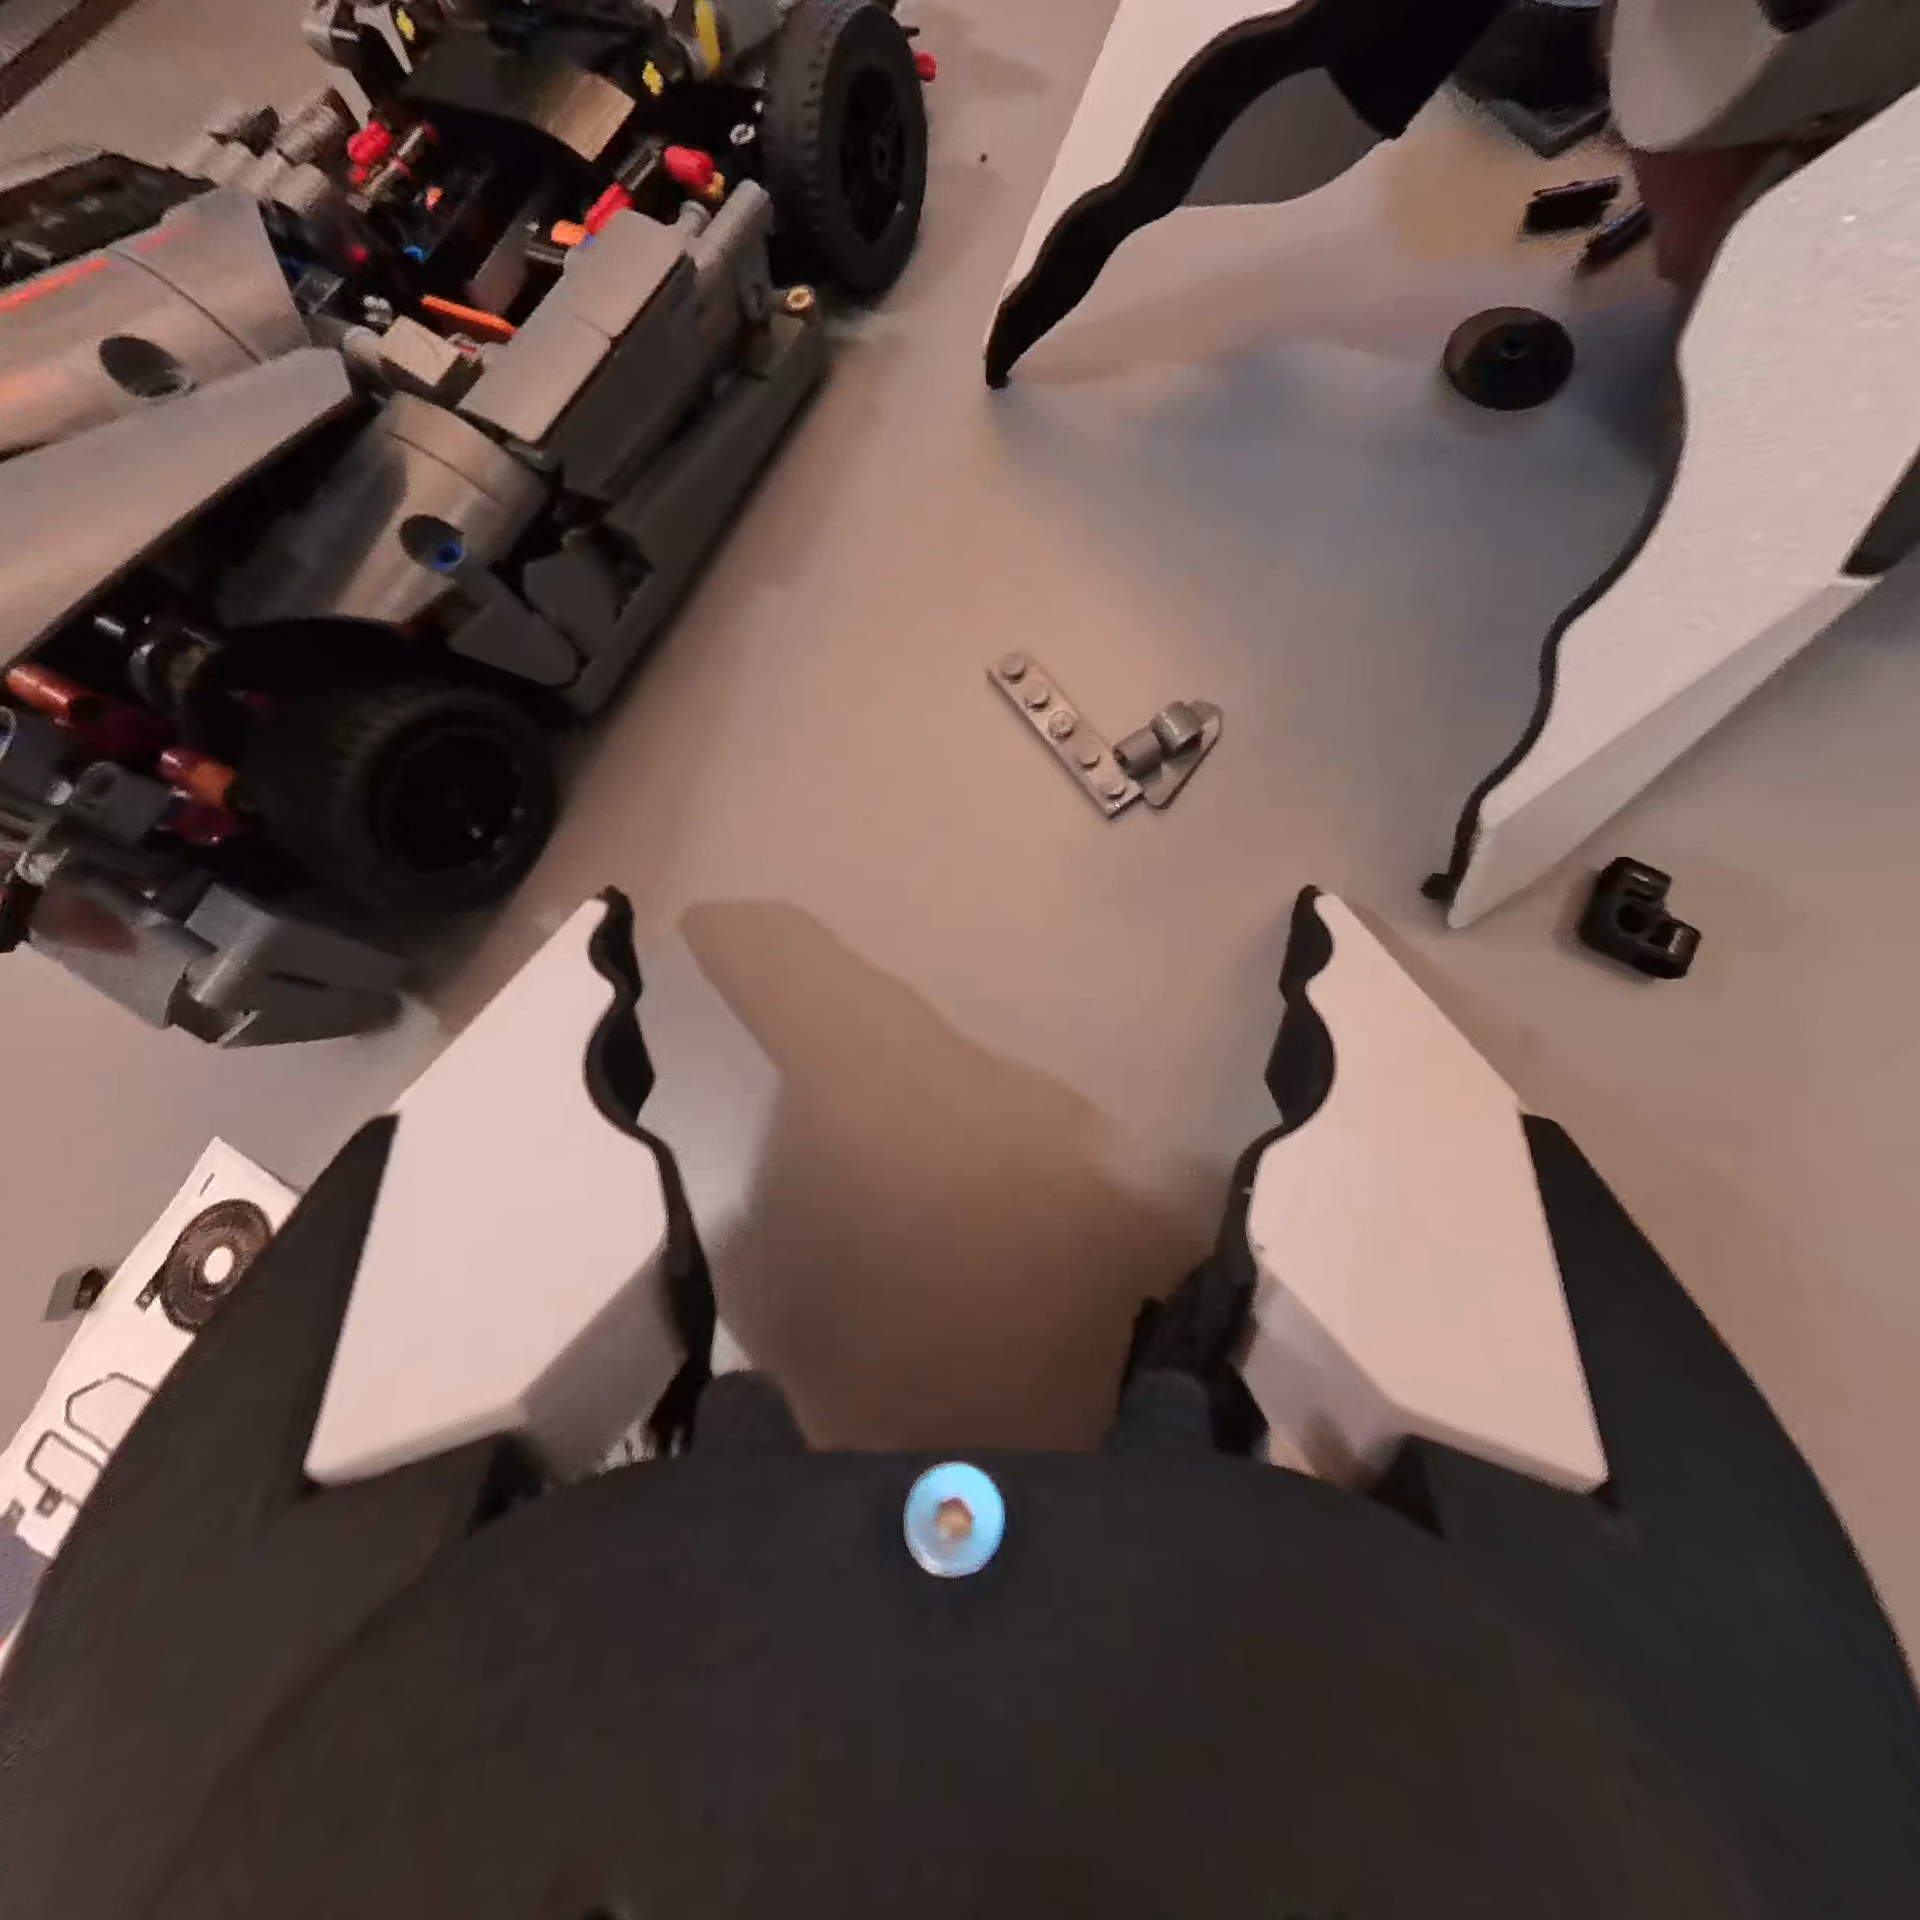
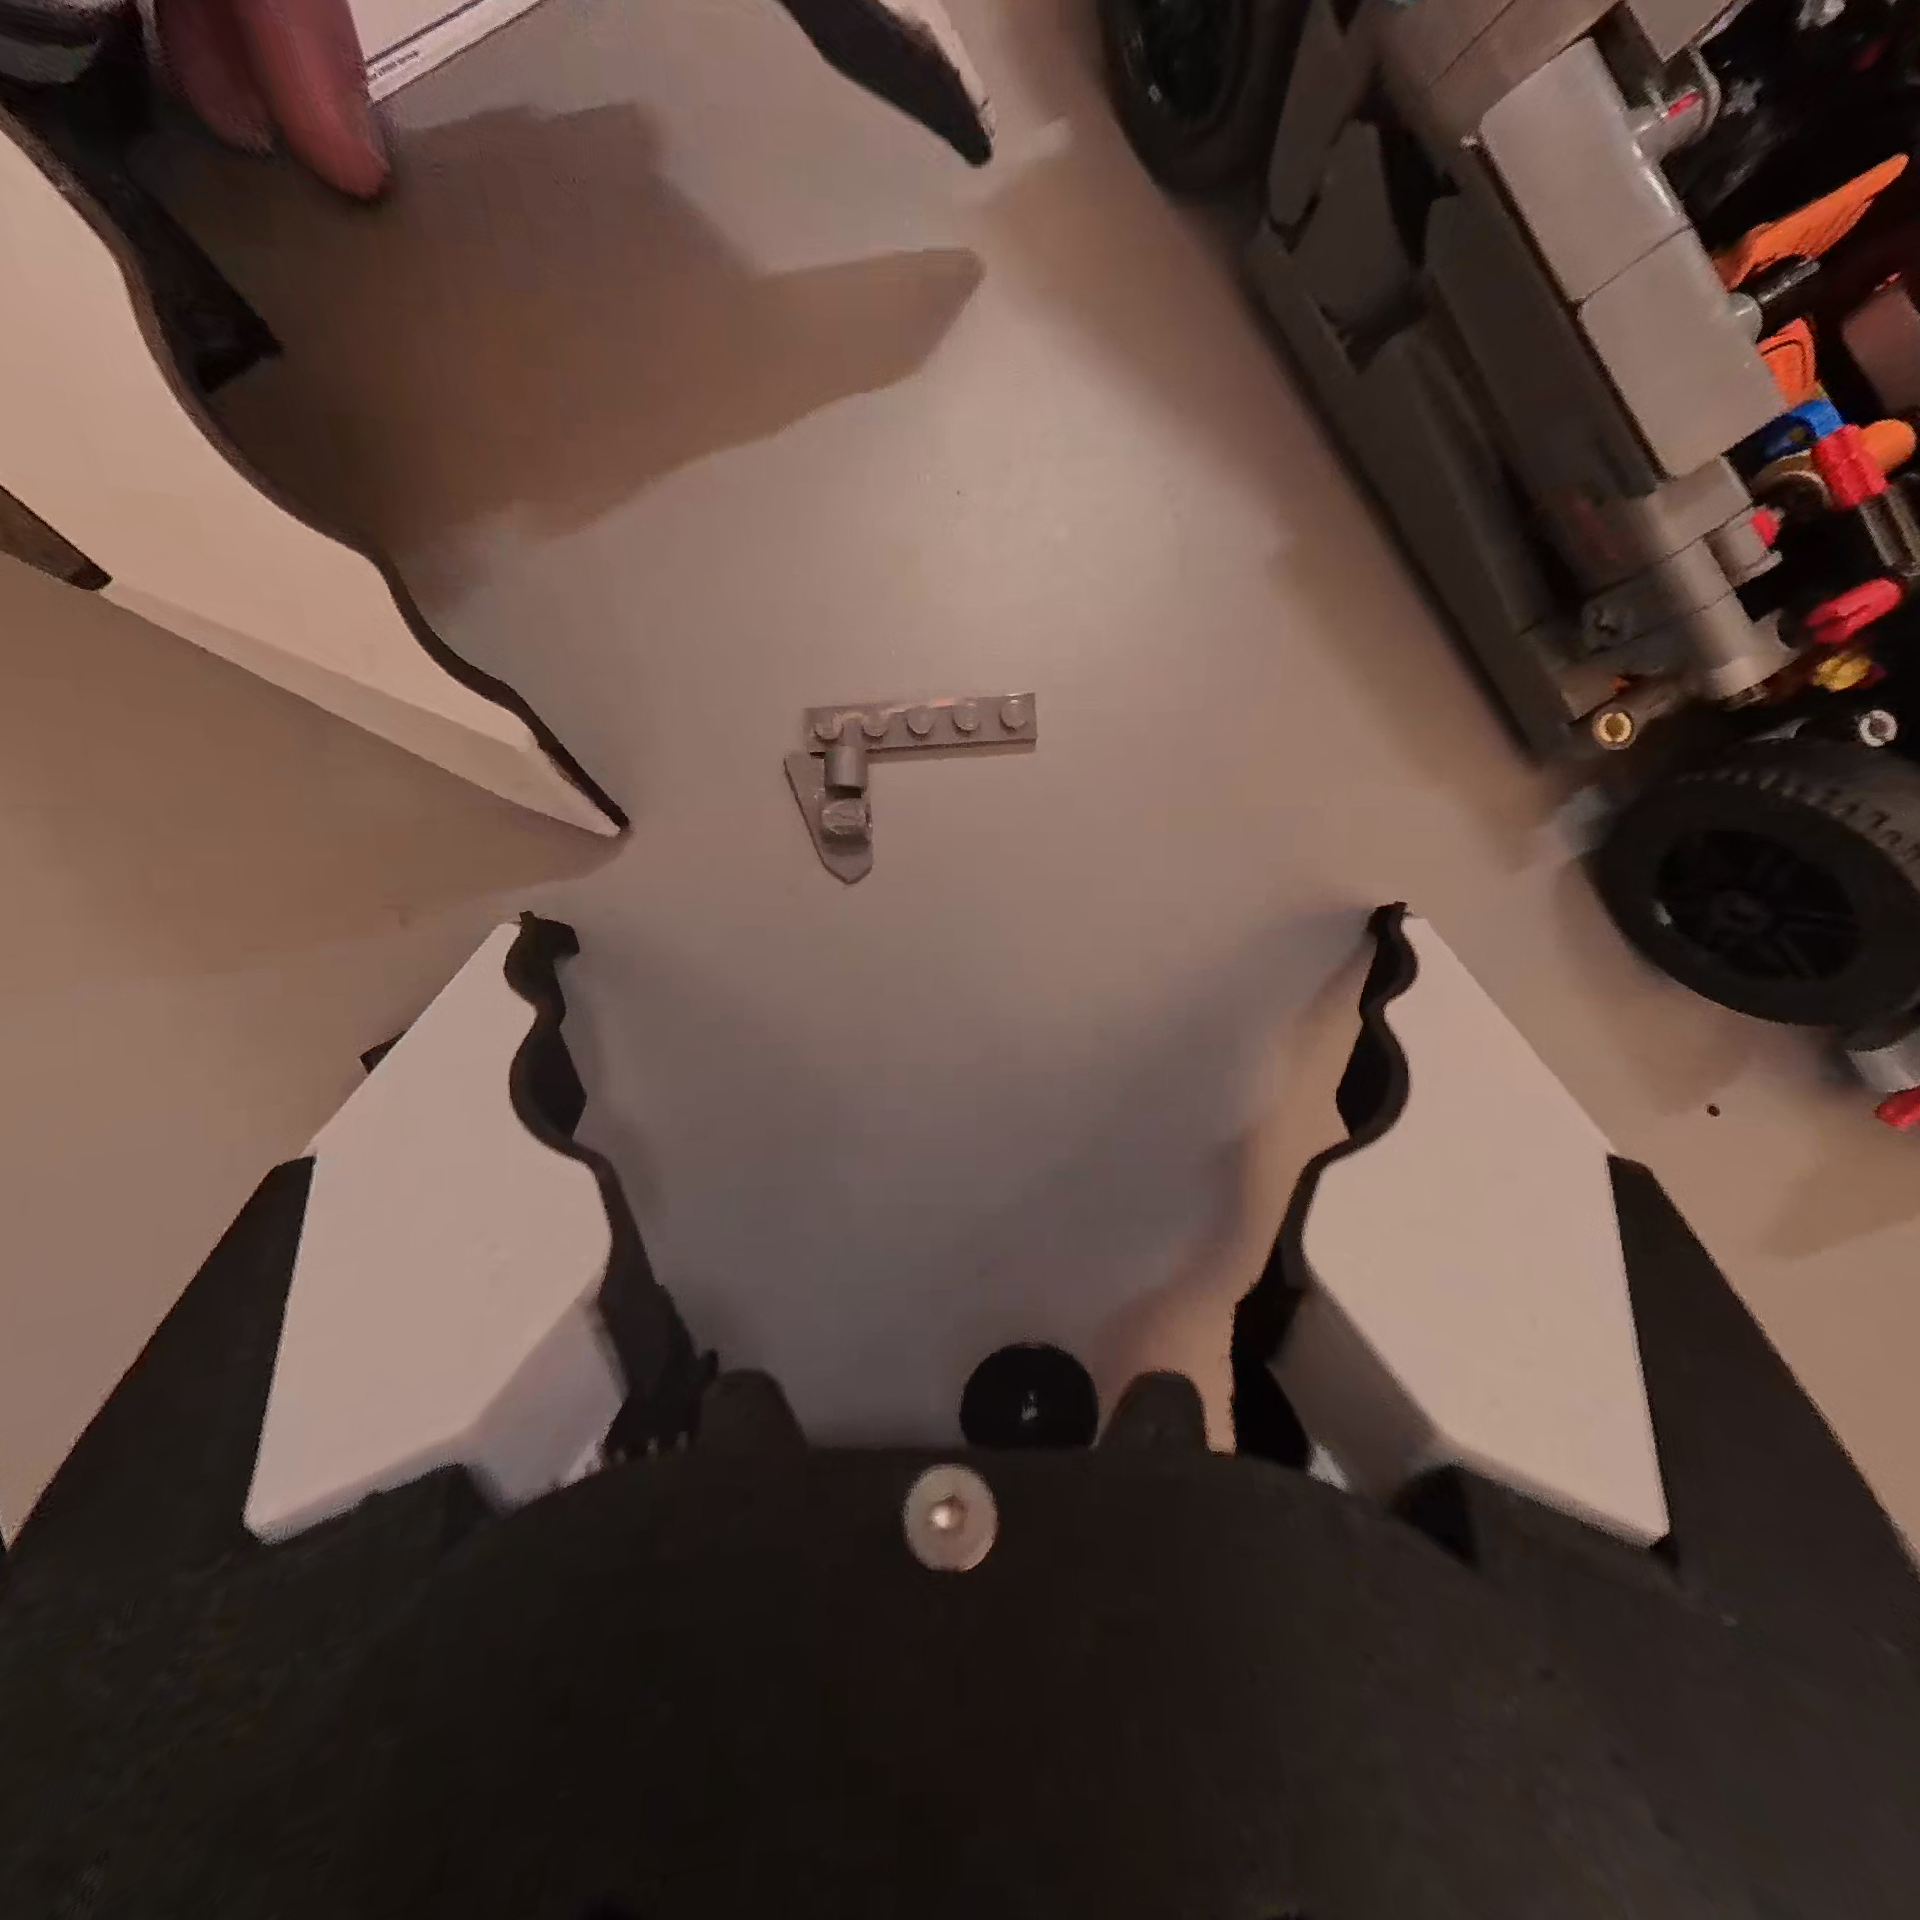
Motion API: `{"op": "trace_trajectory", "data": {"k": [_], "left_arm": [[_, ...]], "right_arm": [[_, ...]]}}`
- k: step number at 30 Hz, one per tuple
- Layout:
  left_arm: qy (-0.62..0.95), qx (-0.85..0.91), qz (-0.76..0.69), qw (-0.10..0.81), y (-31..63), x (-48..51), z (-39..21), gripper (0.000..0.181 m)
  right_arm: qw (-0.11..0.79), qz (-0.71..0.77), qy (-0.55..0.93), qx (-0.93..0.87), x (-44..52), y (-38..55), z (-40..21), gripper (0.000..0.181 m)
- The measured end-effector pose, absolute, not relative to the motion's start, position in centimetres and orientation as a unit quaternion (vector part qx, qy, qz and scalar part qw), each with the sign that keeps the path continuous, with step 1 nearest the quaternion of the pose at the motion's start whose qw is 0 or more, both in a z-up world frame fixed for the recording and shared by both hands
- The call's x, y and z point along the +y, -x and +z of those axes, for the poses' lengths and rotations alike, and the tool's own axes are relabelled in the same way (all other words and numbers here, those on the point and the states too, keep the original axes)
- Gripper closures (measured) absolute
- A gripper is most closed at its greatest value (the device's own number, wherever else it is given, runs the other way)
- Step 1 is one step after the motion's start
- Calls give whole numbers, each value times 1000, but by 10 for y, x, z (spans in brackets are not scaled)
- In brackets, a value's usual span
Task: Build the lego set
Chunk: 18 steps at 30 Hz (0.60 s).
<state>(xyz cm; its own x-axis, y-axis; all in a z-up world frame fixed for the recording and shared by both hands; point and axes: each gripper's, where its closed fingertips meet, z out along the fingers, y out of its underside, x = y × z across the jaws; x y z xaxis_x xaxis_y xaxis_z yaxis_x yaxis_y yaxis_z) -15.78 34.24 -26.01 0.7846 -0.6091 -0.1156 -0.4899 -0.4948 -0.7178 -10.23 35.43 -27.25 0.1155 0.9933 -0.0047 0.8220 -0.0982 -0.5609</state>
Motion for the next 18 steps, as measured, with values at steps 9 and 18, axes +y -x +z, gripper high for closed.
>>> {"op": "trace_trajectory", "data": {"k": [9,18], "left_arm": [[901,252,-91,341,176,347,-273,27],[902,249,-88,340,177,349,-274,24]], "right_arm": [[217,202,710,-639,355,105,-273,33],[221,208,707,-638,355,104,-273,35]]}}
